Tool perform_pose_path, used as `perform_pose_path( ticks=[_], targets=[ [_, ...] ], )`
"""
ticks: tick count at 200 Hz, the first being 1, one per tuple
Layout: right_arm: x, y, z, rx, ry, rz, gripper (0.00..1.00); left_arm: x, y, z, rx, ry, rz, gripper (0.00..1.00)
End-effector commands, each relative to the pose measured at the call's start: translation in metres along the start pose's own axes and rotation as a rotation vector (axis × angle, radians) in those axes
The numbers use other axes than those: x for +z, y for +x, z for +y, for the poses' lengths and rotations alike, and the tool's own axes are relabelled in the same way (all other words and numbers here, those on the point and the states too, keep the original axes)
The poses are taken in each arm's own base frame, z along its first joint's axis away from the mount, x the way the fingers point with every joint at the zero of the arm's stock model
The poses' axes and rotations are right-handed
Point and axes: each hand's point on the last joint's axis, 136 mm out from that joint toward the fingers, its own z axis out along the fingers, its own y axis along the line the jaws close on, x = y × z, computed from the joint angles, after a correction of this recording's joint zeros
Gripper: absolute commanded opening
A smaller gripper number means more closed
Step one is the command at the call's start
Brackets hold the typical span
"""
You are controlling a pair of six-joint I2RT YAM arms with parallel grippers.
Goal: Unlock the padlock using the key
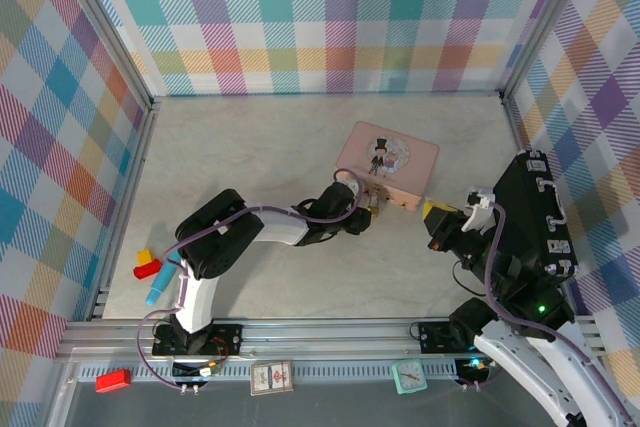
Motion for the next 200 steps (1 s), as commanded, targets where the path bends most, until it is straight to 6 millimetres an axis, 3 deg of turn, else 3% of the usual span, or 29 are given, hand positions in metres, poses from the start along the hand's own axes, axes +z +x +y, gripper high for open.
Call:
perform_pose_path(
  ticks=[1, 36, 65, 96, 136, 200],
  targets=[
    [0.003, -0.002, 0.007, 0.034, -0.035, -0.003, 0.0, -0.015, -0.018, -0.013, 0.013, 0.09, -0.037, 0.39],
    [0.004, 0.001, 0.007, 0.046, -0.035, 0.01, 0.0, -0.015, -0.019, -0.021, 0.009, 0.172, -0.063, 0.45],
    [0.005, 0.002, 0.007, 0.05, -0.035, 0.015, 0.0, -0.007, -0.021, -0.016, -0.011, 0.176, -0.087, 0.48],
    [0.005, 0.001, 0.007, 0.051, -0.037, 0.012, 0.0, 0.01, -0.025, -0.018, -0.009, 0.198, -0.067, 0.49],
    [0.005, 0.002, 0.006, 0.053, -0.034, 0.014, 0.0, 0.03, -0.018, -0.006, -0.042, 0.138, -0.027, 0.48],
    [0.008, 0.004, 0.006, 0.056, -0.03, 0.022, 0.0, 0.029, -0.017, -0.002, -0.06, 0.118, -0.034, 0.33]
  ],
)
